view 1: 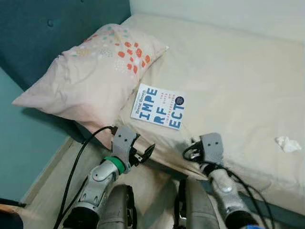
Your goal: Clean up the room
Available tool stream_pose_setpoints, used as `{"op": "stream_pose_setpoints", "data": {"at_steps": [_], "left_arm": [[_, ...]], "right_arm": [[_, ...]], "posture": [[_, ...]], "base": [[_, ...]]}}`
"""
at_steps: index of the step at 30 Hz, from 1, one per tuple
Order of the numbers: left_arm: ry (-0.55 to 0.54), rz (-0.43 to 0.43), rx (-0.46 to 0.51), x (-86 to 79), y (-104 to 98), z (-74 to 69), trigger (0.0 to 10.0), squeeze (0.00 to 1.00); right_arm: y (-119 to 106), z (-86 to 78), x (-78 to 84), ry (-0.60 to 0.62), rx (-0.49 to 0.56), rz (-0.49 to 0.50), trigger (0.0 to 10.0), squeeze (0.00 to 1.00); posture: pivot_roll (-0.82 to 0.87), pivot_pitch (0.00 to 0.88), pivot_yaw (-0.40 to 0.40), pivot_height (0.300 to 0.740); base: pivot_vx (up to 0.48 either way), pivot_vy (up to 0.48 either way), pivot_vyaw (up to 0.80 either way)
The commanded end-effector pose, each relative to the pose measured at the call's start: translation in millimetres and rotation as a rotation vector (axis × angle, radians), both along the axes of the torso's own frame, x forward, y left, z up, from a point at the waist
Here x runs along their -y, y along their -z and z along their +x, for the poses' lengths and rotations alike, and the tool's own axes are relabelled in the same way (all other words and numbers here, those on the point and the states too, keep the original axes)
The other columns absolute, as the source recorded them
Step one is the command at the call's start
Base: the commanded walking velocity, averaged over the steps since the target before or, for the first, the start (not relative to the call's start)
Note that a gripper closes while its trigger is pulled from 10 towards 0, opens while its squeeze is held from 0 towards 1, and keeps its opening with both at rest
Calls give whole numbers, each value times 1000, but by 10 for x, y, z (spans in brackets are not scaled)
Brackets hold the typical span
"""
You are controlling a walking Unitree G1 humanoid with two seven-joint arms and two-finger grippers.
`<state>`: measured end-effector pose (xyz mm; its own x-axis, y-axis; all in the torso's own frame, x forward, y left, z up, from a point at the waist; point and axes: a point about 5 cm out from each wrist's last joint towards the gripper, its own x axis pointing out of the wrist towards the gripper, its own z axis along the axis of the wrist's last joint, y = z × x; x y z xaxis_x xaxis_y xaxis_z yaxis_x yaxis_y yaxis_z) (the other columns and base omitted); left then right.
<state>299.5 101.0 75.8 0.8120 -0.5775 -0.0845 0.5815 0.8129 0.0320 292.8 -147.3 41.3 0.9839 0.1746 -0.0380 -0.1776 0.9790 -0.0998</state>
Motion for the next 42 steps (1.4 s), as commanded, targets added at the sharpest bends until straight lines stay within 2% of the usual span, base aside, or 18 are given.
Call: {"op": "stream_pose_setpoints", "data": {"at_steps": [1, 2, 4, 5, 10, 19, 31, 37, 42], "left_arm": [[-45, 26, -26, -73, 91, -11, 10000, 0], [-85, 18, -39, -100, 108, 11, 10000, 0], [-85, 18, -39, -100, 108, 11, 10000, 0], [-127, -30, -55, -125, 124, 19, 10000, 0], [-226, -15, -91, -262, 212, 34, 10000, 0], [-235, -12, -93, -275, 214, 42, 10000, 0], [-251, -9, -97, -230, 240, 92, 10000, 0], [-273, -99, -138, -241, 234, 123, 10000, 0], [-295, -85, -163, -263, 277, 121, 10000, 0]], "right_arm": [[24, -40, 19, 24, -9, 17, 10000, 0], [44, -49, -6, 24, -27, 1, 10000, 0], [44, -49, -6, 24, -27, 1, 10000, 0], [69, -70, -44, 4, -45, 18, 10000, 0], [119, -114, -85, -8, -85, 34, 10000, 0], [114, -101, -26, 22, -102, 48, 10000, 0], [194, -154, 7, 66, -166, 54, 10000, 0], [220, -137, 46, 130, -192, 96, 10000, 0], [232, -111, 117, 192, -216, 147, 10000, 0]], "posture": [[-21, 82, 60, 631], [-22, 80, 61, 631], [-22, 80, 61, 631], [-21, 74, 64, 631], [-18, 73, 61, 651], [-19, 75, 52, 671], [-26, 69, 44, 721], [-20, 60, 40, 740], [-18, 59, 57, 740]], "base": [[0, 0, 0], [0, 0, 0], [0, 0, 0], [0, 0, 0], [0, 0, 0], [0, 0, 0], [0, 0, 0], [0, 0, 0], [0, 0, 0]]}}
